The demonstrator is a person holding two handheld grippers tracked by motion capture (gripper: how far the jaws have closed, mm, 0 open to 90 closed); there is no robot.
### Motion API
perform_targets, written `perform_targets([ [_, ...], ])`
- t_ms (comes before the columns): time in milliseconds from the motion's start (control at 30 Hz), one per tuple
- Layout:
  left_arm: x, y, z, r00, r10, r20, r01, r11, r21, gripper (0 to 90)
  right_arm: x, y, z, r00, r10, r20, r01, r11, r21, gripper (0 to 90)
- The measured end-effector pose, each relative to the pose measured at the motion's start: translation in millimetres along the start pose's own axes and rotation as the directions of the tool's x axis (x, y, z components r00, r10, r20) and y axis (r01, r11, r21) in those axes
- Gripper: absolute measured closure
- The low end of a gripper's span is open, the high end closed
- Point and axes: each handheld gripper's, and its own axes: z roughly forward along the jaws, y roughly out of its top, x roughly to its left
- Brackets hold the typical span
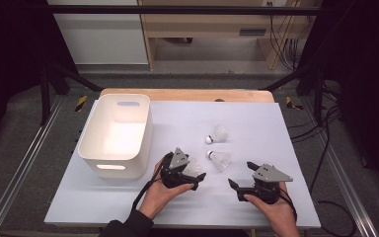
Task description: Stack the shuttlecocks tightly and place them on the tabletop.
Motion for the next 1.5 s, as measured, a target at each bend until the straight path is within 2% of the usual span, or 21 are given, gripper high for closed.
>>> perform_targets([
  [33,-1.2,-0.5,-4.4,1.0000,0.003,-0.002,-0.003,0.9998,-0.022,9.0,1.9,2.9,6.5,0.9999,0.008,-0.011,-0.007,1.000,0.025,16.4],
  [100,-3.0,-3.4,-13.6,1.0000,0.005,-0.001,-0.005,0.9978,-0.065,8.9,2.5,3.9,9.7,0.9998,0.008,-0.017,-0.008,0.999,0.037,17.6],
  [167,-4.1,-8.1,-23.4,0.9999,-0.003,-0.011,0.001,0.9945,-0.104,8.1,3.6,6.0,20.5,0.9996,0.018,-0.021,-0.017,0.997,0.071,20.8],
  [333,-8.1,-23.6,-50.5,0.9991,-0.024,-0.035,0.016,0.9802,-0.198,6.1,7.6,12.1,44.0,0.9968,0.065,-0.045,-0.061,0.993,0.102,31.0],
  [400,-8.6,-25.6,-57.2,0.9984,-0.033,-0.046,0.023,0.9785,-0.205,6.0,9.5,16.2,54.6,0.9959,0.081,-0.039,-0.077,0.990,0.115,34.5],
  [467,-10.5,-27.4,-64.9,0.9975,-0.041,-0.058,0.026,0.9719,-0.234,5.8,10.5,19.9,64.3,0.9957,0.092,-0.014,-0.090,0.987,0.132,41.1],
  [567,-13.3,-29.9,-70.3,0.9967,-0.029,-0.076,0.009,0.9688,-0.248,5.8,9.9,22.2,75.3,0.9940,0.109,0.013,-0.109,0.982,0.155,51.2],
  [700,-15.5,-34.4,-74.0,0.9965,-0.027,-0.079,0.007,0.9697,-0.244,5.8,8.1,22.8,80.9,0.9939,0.109,0.018,-0.110,0.980,0.163,68.2],
  [800,-15.0,-37.2,-74.7,0.9963,-0.032,-0.080,0.011,0.9687,-0.248,5.8,5.6,22.9,79.9,0.9931,0.117,0.010,-0.117,0.979,0.167,81.2],
  [900,-14.9,-39.1,-73.6,0.9961,-0.029,-0.083,0.009,0.9703,-0.242,5.8,2.3,23.9,73.0,0.9928,0.120,-0.008,-0.117,0.980,0.161,87.7],
  [1100,-14.6,-42.1,-72.3,0.9965,-0.014,-0.083,-0.005,0.9746,-0.224,5.7,2.7,23.9,59.5,0.9897,0.119,-0.079,-0.105,0.982,0.157,89.9],
  [1267,-12.0,-44.1,-72.3,0.9960,-0.025,-0.086,0.005,0.9751,-0.222,5.8,8.7,25.0,52.7,0.9752,0.109,-0.193,-0.084,0.988,0.132,90.0],
  [1500,-9.6,-46.7,-71.5,0.9962,-0.036,-0.080,0.018,0.9764,-0.215,5.8,16.9,27.4,61.0,0.9564,0.090,-0.278,-0.055,0.990,0.131,90.0],
])
